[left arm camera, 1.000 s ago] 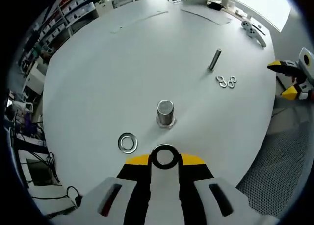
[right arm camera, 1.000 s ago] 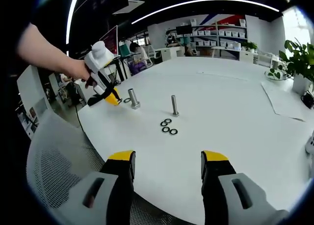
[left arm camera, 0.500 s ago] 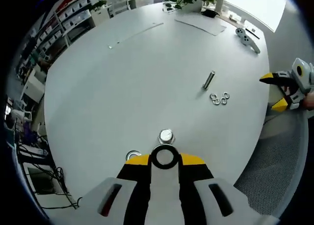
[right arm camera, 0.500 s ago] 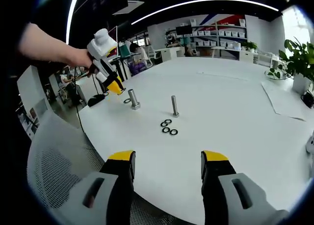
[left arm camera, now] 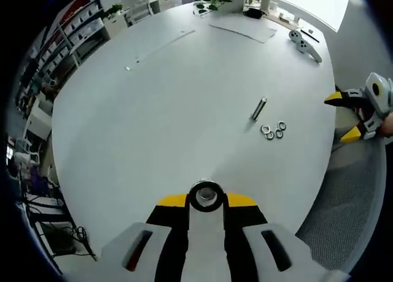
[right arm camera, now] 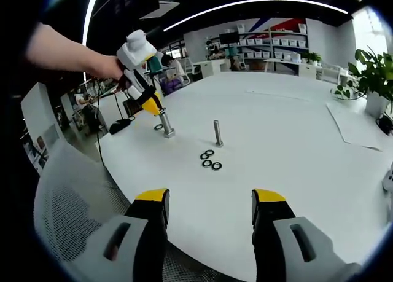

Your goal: Place the washer onto the threaded stud by aligning its center hole with the stud, sliding it down to the base, and recovering from edge contact or off-axis alignment until the washer reaches the visible bottom stop.

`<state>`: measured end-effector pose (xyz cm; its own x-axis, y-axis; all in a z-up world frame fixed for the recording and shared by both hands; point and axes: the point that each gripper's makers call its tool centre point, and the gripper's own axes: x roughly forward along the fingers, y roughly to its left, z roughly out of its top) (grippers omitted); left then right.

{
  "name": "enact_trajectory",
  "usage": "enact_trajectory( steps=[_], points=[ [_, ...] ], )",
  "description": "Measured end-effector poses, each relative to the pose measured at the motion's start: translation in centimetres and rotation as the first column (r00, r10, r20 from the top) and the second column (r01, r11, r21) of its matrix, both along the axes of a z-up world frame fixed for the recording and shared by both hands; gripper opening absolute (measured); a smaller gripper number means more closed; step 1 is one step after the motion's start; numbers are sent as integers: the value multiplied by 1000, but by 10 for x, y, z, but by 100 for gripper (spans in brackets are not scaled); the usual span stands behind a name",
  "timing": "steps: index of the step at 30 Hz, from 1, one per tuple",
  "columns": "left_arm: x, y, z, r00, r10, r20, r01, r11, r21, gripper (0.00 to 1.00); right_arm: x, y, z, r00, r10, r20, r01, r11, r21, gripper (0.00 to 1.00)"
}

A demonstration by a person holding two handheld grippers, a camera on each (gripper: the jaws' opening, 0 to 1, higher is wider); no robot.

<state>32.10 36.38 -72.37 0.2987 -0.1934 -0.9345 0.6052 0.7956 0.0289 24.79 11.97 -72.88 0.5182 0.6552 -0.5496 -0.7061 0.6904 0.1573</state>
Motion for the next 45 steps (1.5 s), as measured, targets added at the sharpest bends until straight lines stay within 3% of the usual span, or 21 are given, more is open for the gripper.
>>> enact_trajectory(
  steps=[16, 28, 41, 45],
  points=[
    [1, -3, -16, 996, -76, -53, 79, 995, 60, 19, 1, -1, 0, 1000, -9, 2, 9, 1000, 1, 57],
    [2, -2, -43, 994, -70, -87, 78, 993, 90, 19, 2, -3, 0, 1000, -16, 1, 16, 1000, -1, 56],
    [-1, -4, -50, 992, -82, -96, 91, 991, 99, 19, 1, -2, -1, 1000, -9, -3, 9, 1000, -4, 56],
    [-1, -3, -52, 994, -55, -99, 63, 995, 80, 19, 1, -2, -1, 1000, -7, -3, 7, 1000, -6, 56]
  ],
)
